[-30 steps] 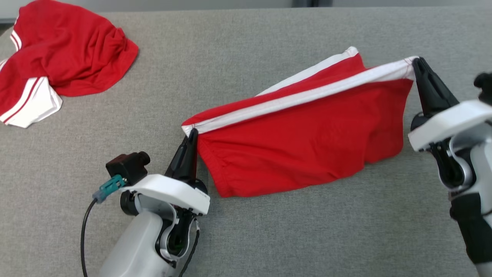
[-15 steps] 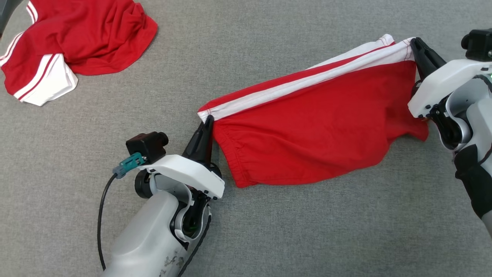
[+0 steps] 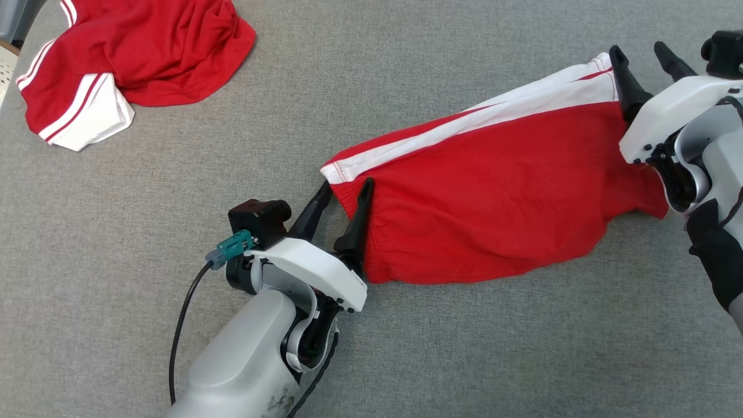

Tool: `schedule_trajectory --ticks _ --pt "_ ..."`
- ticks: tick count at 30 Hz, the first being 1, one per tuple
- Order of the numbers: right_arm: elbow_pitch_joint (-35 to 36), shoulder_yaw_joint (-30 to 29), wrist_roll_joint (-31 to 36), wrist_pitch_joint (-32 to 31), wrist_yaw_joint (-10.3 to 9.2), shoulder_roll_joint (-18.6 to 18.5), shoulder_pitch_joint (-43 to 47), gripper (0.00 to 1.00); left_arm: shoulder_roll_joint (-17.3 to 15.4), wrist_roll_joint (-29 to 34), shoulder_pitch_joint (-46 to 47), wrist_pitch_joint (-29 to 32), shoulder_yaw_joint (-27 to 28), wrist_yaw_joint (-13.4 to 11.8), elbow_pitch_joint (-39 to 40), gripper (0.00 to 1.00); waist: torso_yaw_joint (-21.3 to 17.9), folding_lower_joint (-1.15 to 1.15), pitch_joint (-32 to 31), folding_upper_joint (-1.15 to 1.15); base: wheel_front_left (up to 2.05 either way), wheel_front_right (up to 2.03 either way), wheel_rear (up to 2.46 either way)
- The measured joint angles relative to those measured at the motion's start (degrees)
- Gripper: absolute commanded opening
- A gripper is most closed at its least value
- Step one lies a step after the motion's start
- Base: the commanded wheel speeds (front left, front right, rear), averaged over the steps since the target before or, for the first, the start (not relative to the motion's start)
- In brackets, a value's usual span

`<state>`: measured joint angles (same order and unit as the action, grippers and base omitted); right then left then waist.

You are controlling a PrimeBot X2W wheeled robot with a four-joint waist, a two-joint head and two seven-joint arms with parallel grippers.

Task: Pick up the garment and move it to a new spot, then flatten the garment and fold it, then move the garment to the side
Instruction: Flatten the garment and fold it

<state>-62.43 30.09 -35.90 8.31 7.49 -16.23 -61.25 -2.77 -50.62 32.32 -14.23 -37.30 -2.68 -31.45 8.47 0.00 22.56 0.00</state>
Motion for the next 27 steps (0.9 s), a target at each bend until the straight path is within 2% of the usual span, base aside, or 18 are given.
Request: schedule_trajectory --ticks 7,11,19,27 --pt "-0.8 2.8 -2.5 3.4 0.0 0.5 -0.7 1.0 -1.7 4.2 -2.4 -0.6 0.3 -0.8 6.8 1.0 -0.1 0.0 -0.6 0.0 0.0 0.0 0.0" --pt "1.0 5.1 -4.8 4.7 0.0 -0.6 0.1 1.0 -4.2 9.1 -6.0 -0.8 2.9 -2.8 13.3 1.0 -0.6 0.0 -1.9 0.0 0.0 0.0 0.0" --pt "4.6 9.5 -8.2 5.6 0.0 -2.9 3.1 1.0 -6.6 15.0 -13.2 -0.8 6.4 -5.0 21.0 1.0 -2.2 0.0 -5.3 0.0 0.0 0.0 0.0" --pt "1.4 14.5 -10.0 -2.4 0.0 -4.0 5.9 1.0 -6.0 15.7 -20.7 -0.8 10.0 -6.2 24.5 1.0 -3.1 0.0 -8.9 0.0 0.0 0.0 0.0"
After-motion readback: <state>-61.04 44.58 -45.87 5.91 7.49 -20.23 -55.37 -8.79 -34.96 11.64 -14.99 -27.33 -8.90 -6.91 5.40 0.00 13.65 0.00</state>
